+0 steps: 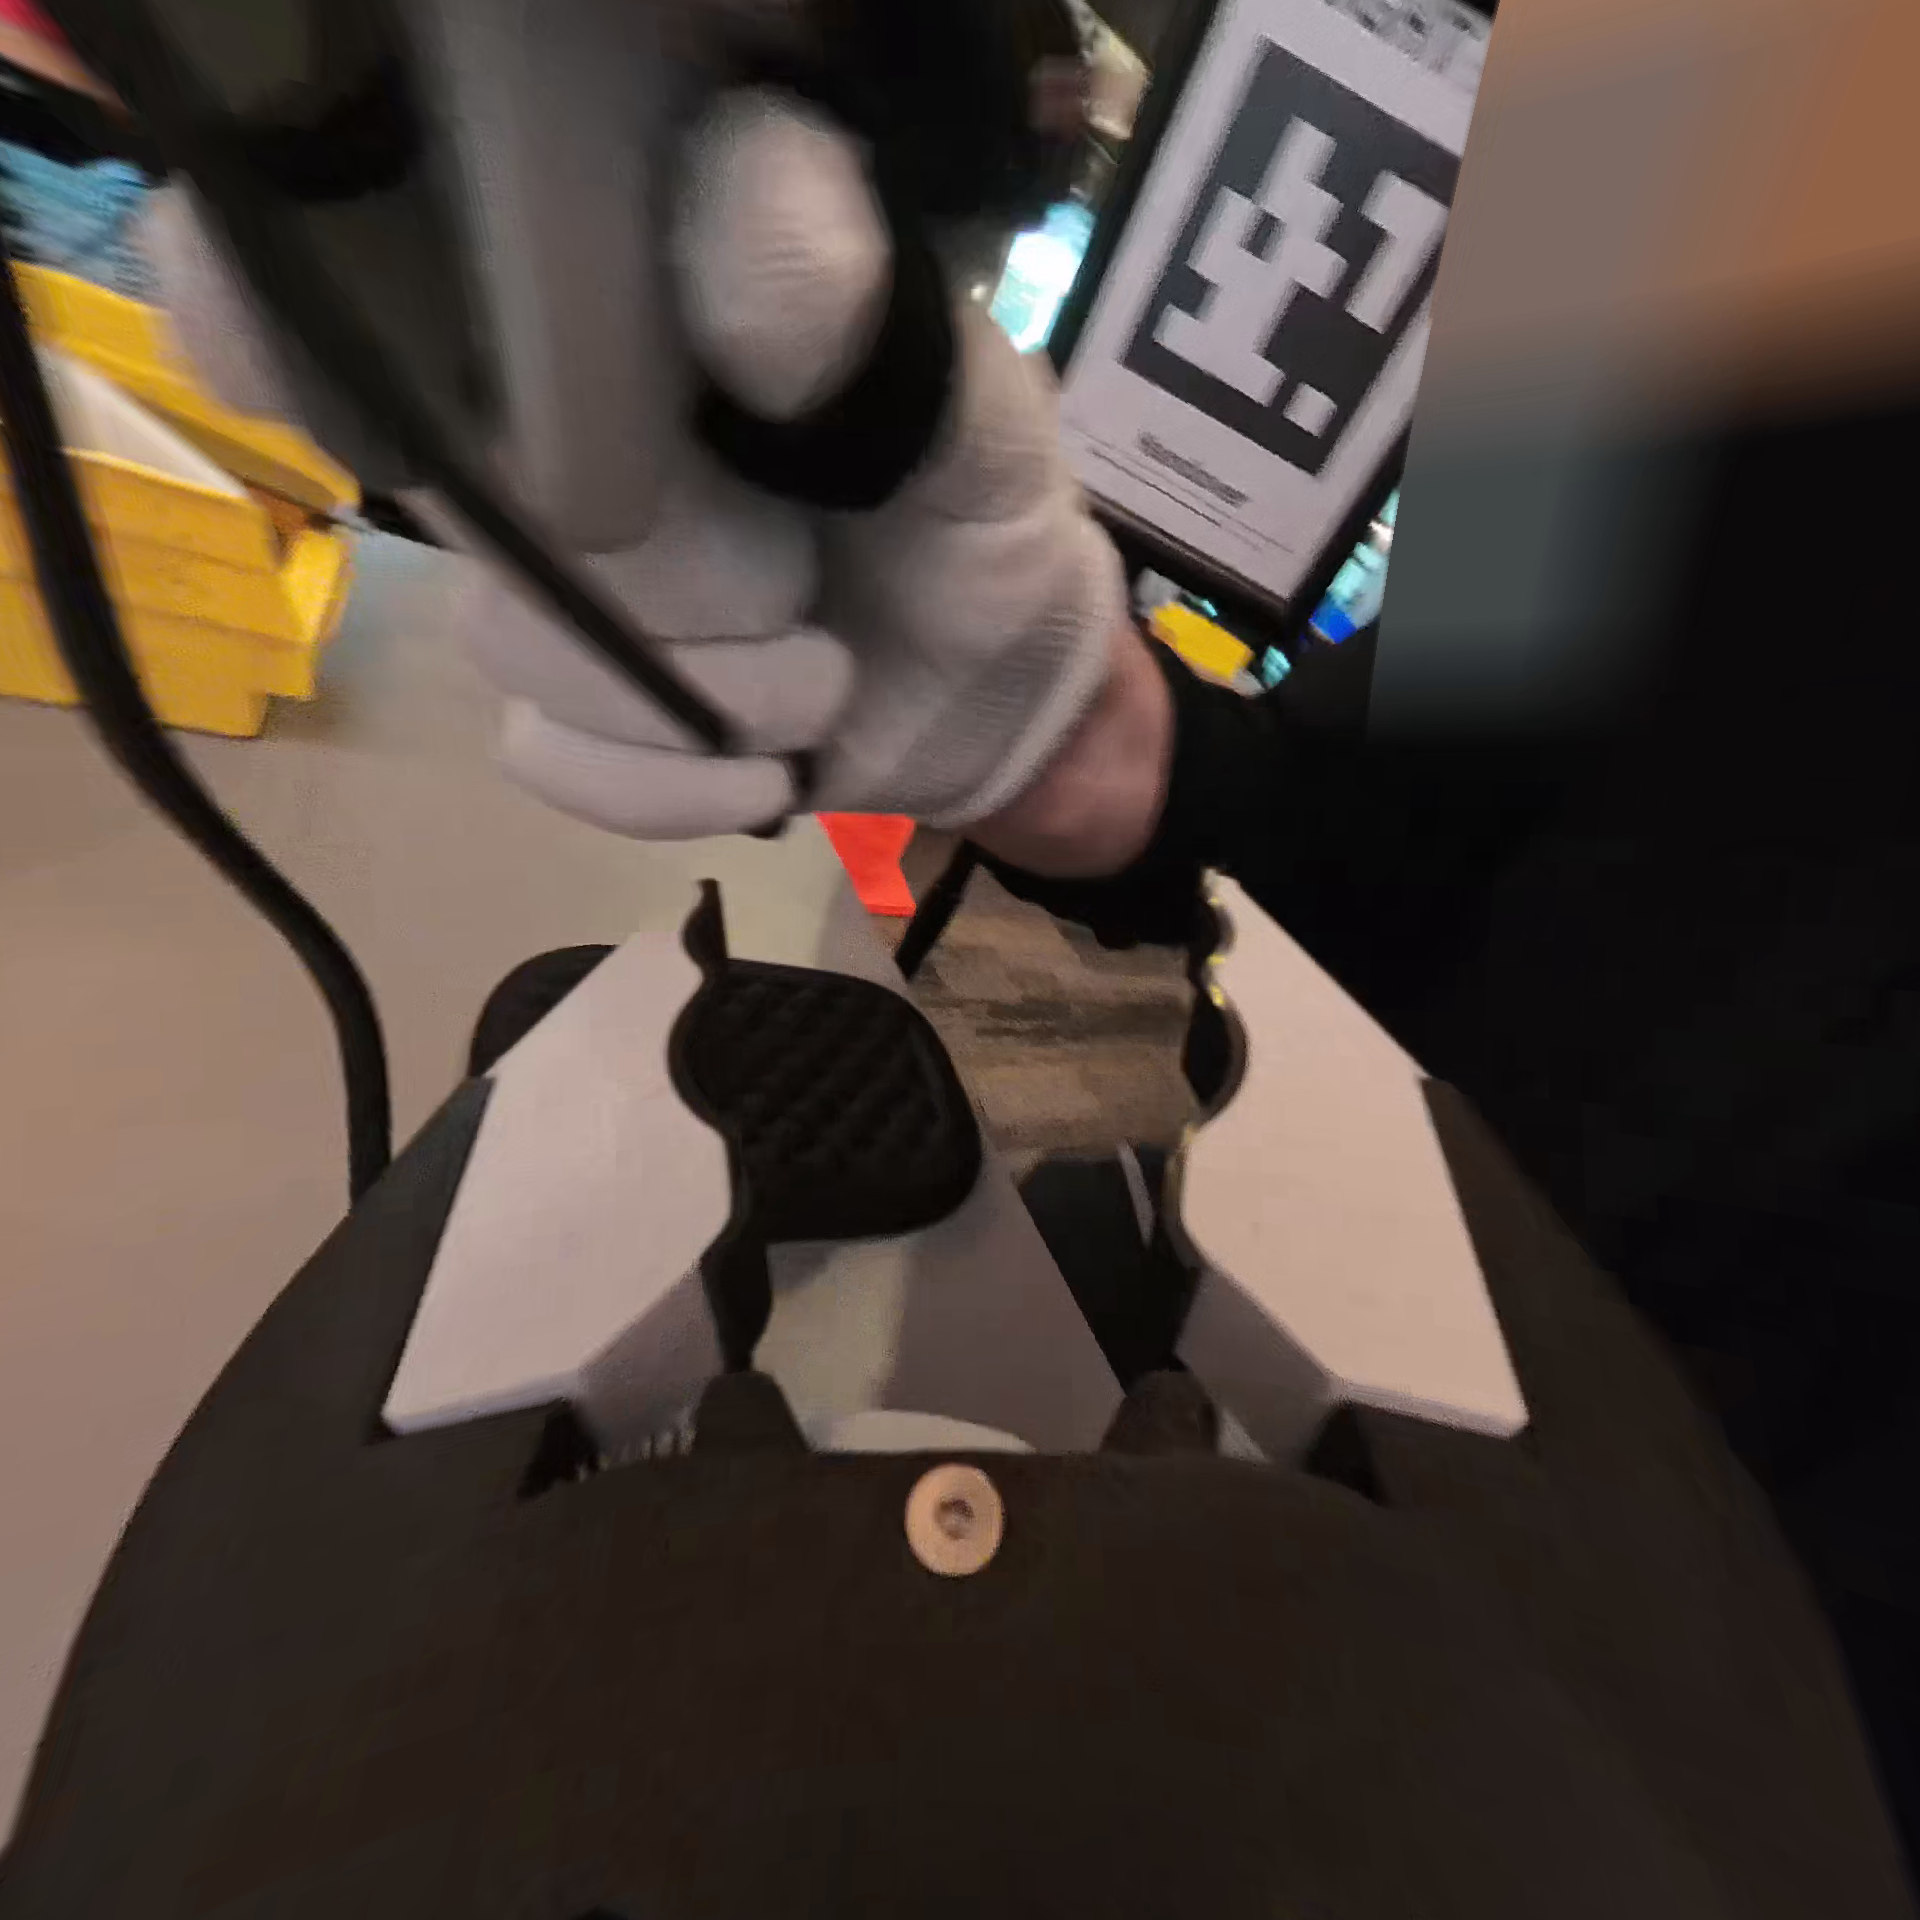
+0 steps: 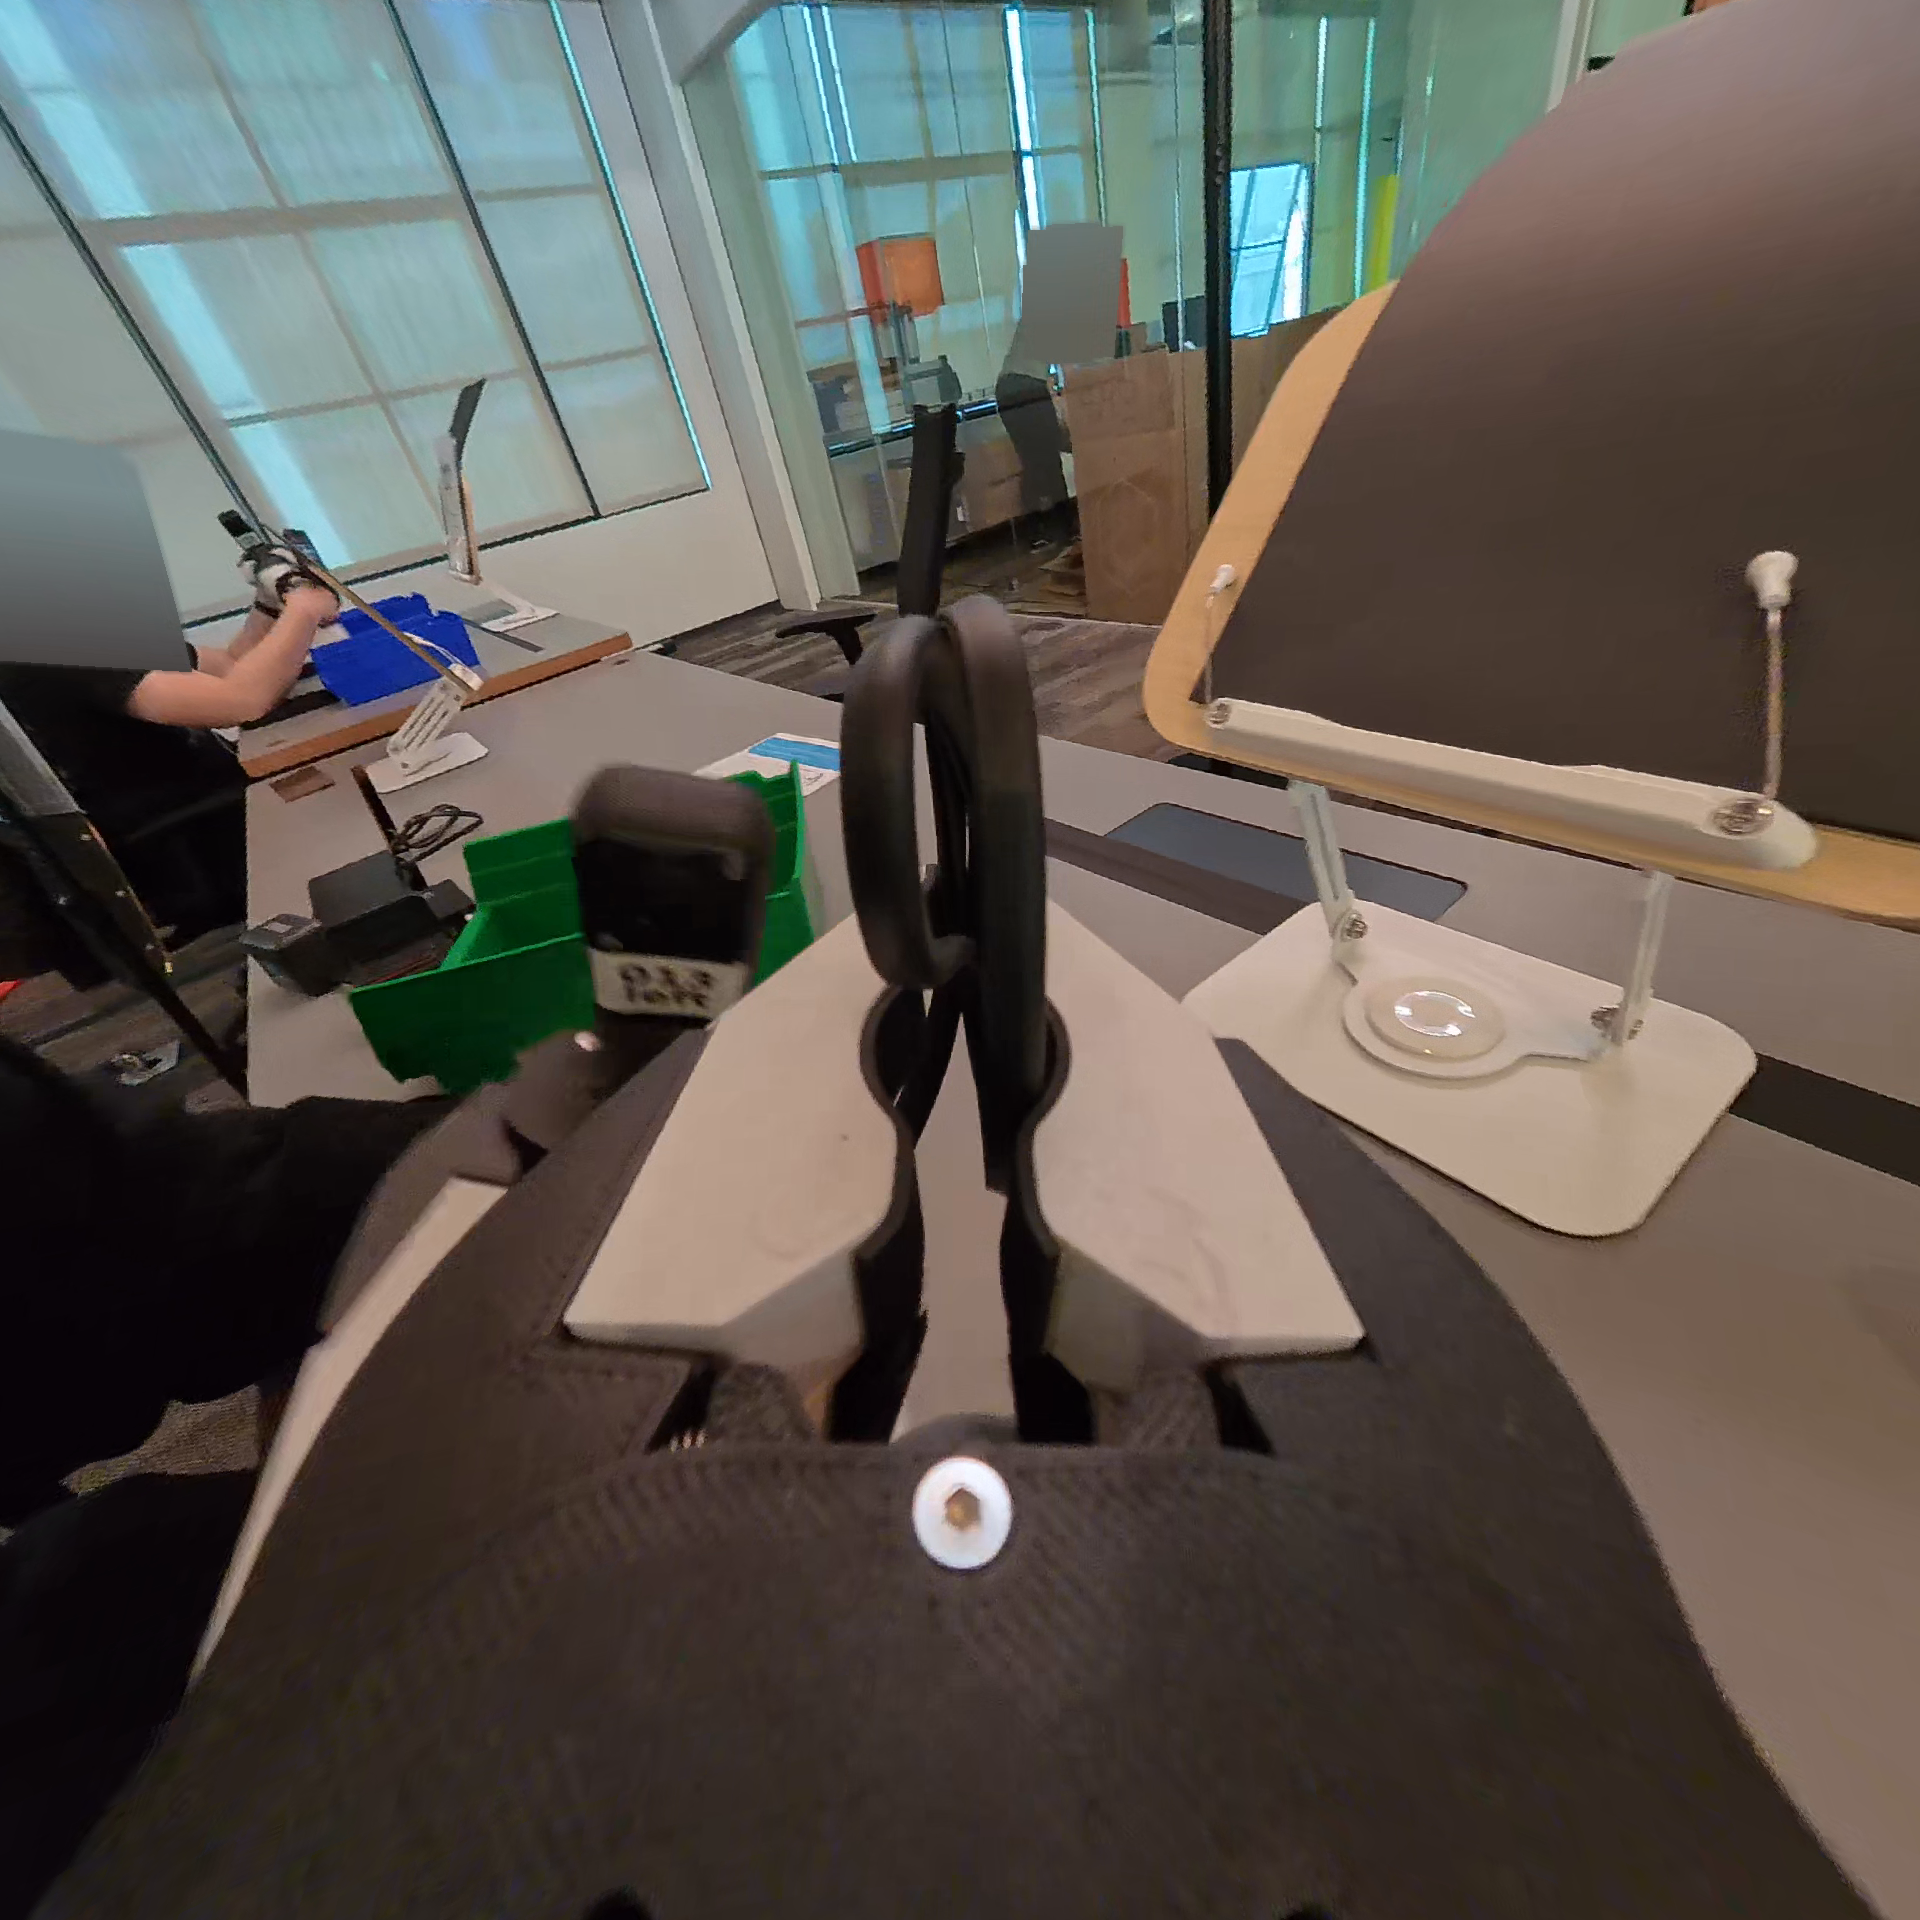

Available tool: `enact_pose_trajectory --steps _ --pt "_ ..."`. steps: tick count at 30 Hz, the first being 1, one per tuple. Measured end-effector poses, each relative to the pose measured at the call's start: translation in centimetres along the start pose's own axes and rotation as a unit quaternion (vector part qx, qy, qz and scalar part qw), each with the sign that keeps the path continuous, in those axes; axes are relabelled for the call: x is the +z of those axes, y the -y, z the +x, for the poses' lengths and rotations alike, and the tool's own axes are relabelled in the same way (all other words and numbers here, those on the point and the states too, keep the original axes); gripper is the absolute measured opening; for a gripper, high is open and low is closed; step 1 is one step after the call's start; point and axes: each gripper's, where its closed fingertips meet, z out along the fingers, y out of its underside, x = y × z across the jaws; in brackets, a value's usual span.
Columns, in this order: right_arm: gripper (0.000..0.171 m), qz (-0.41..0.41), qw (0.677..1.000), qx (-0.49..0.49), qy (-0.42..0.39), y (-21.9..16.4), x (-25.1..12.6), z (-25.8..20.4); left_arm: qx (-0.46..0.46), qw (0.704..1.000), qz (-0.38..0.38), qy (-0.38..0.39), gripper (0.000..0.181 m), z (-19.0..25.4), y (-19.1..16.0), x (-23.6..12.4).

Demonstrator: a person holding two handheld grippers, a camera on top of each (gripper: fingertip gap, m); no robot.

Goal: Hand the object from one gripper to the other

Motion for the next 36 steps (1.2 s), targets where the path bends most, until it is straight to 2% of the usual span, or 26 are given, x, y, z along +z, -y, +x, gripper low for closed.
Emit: enact_pose_trajectory --steps 3,5,12,17,20,25,30,32,36 --pt "0.005 0.011 1.000 0.011 0.017 0.2 0.6 -1.5 -0.062 0.996 0.064 0.024 0.105 -2.6 0.6 0.0" --pt "0.004 0.020 0.999 0.017 0.020 0.3 0.7 -2.2 -0.078 0.990 0.112 0.033 0.108 -3.5 1.8 -0.8" --pt "0.004 0.040 0.998 0.046 0.035 0.8 0.0 -3.5 -0.061 0.959 0.273 0.037 0.101 -3.8 6.6 -5.7" --pt "0.004 0.014 0.997 0.054 0.062 0.0 -0.5 -4.4 -0.014 0.944 0.321 0.080 0.093 -4.0 8.8 -8.9" --pt "0.004 -0.015 0.995 0.057 0.085 -1.3 -0.9 -5.2 0.012 0.940 0.324 0.102 0.091 -3.9 9.6 -10.3" --pt "0.004 -0.083 0.988 0.042 0.123 -4.5 -2.0 -6.3 0.037 0.932 0.335 0.131 0.074 -3.5 10.7 -12.0" --pt "0.004 -0.154 0.976 0.028 0.151 -8.2 -3.7 -7.0 0.044 0.929 0.319 0.184 0.037 -4.5 10.7 -12.6" --pt "0.005 -0.179 0.972 0.015 0.153 -9.4 -4.3 -7.0 0.047 0.926 0.314 0.204 0.017 -4.9 10.6 -13.0" --pt "0.004 -0.201 0.969 0.004 0.144 -10.3 -5.0 -6.2 0.055 0.930 0.284 0.229 0.000 -5.5 10.2 -12.8"
